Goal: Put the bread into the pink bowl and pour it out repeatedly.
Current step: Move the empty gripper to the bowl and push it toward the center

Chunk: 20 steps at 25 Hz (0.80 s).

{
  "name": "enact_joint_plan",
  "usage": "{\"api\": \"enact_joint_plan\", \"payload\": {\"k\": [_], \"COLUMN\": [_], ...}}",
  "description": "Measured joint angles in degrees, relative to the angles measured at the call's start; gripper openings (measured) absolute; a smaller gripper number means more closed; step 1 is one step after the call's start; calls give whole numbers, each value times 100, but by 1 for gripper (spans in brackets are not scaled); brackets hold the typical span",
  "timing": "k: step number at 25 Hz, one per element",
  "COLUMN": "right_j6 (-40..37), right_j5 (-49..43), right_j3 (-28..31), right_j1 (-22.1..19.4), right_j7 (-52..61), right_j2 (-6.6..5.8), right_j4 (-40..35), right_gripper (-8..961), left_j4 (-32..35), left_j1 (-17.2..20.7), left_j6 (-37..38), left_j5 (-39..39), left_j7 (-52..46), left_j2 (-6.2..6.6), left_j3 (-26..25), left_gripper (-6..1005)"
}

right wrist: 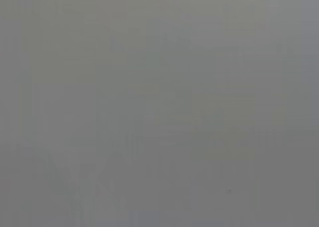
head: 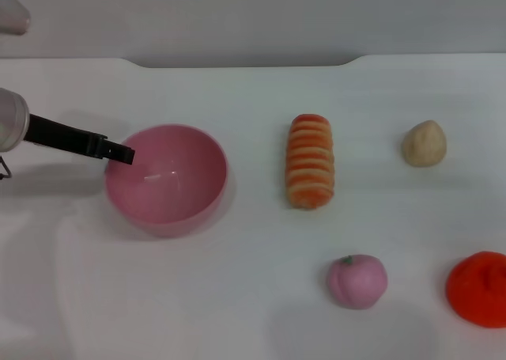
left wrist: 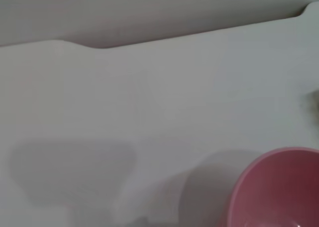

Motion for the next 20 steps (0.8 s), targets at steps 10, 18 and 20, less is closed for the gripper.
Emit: {"api": "enact_joint_plan", "payload": {"k": [10,18,20], "right_j6": [1,5,7], "right_j5": [-37,-44,-45], "right_j3": [-7,-29,-63], "right_j1": [3,-15,-20], "right_j7": [5,9,10], "right_j2": [3,9,9], "right_j4": [30,9,3], "right_gripper": [538,537,537], "left_j4": [-463,-1033,-1047], "left_j1": [-148,-357,-363], "left_j6": [-290,-442,-454], "left_j5": [5,24,75], "left_j7": [-7,-13,-28], "left_j2": [-3,23,17], "left_j3": [60,64,64], "left_gripper": [712,709,709]}}
